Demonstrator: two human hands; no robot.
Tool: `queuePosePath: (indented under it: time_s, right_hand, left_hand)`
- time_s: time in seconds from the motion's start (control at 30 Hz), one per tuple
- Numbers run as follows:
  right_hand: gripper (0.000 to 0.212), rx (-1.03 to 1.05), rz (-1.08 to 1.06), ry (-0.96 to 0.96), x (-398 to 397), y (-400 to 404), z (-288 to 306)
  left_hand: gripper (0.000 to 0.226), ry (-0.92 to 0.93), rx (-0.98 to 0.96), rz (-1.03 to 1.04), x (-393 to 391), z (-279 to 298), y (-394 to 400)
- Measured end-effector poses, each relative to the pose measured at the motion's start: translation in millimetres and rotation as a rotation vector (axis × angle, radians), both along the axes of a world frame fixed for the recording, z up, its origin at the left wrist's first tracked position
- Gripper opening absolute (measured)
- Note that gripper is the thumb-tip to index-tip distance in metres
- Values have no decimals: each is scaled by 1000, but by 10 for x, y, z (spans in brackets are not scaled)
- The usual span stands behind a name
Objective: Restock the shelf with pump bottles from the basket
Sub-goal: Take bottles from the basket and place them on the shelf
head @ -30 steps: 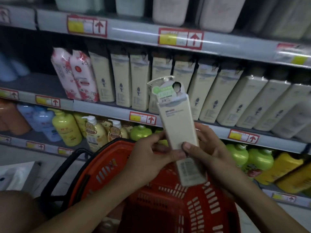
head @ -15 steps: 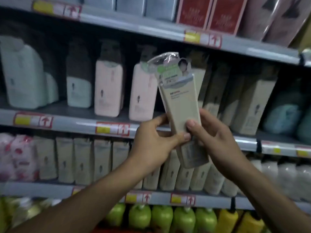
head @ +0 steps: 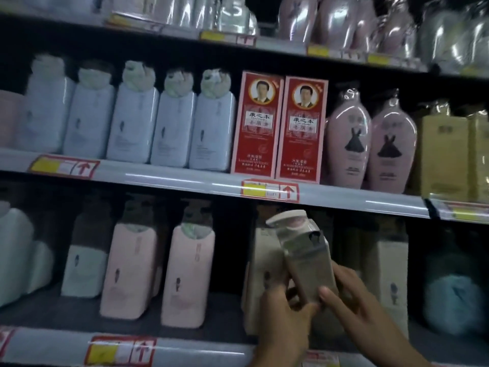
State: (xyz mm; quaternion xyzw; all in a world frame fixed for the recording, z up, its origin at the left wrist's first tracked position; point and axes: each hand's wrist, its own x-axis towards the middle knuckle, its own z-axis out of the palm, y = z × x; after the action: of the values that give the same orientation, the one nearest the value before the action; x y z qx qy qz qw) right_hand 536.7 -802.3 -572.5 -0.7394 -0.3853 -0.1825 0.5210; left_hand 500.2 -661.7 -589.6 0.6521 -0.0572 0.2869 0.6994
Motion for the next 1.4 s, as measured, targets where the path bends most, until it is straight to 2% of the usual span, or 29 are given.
queuePosePath:
  time_s: [0.2, 0.3, 0.43, 0.53, 0.7, 1.03, 1.17, 1.23, 1.4]
  right_hand:
    - [37, 62, -90, 53, 454, -48, 14]
    - [27, 97, -91, 134, 615, -37, 35]
    - [17, 252, -135, 196, 689, 81, -85]
    - [17, 292, -118, 230, 670, 162, -132]
    - [12, 338, -47, 274, 587, 282, -161]
    - [22, 416, 14, 394, 409, 351, -136]
    - [58, 433, 17, 455, 333, 355, -108]
    - [69, 451, 6, 467, 251, 352, -78]
    - [60, 506, -77, 399, -111, 332, 11]
  left_hand:
    - [50, 87, 294, 107, 390, 90, -131]
    - [44, 130, 415, 239, 513, 193, -191]
    - [38, 140, 513, 415, 490, 213, -301]
    - [52, 164, 528, 493, 414, 219, -370]
    - [73, 210, 476, 470, 321, 167, -404]
    - [72, 215, 448, 428, 131, 241, -391]
    - [71, 192, 419, 417, 4, 294, -411]
    - [71, 171, 400, 377, -86, 347, -414]
    - [71, 144, 392, 279, -363, 358, -408]
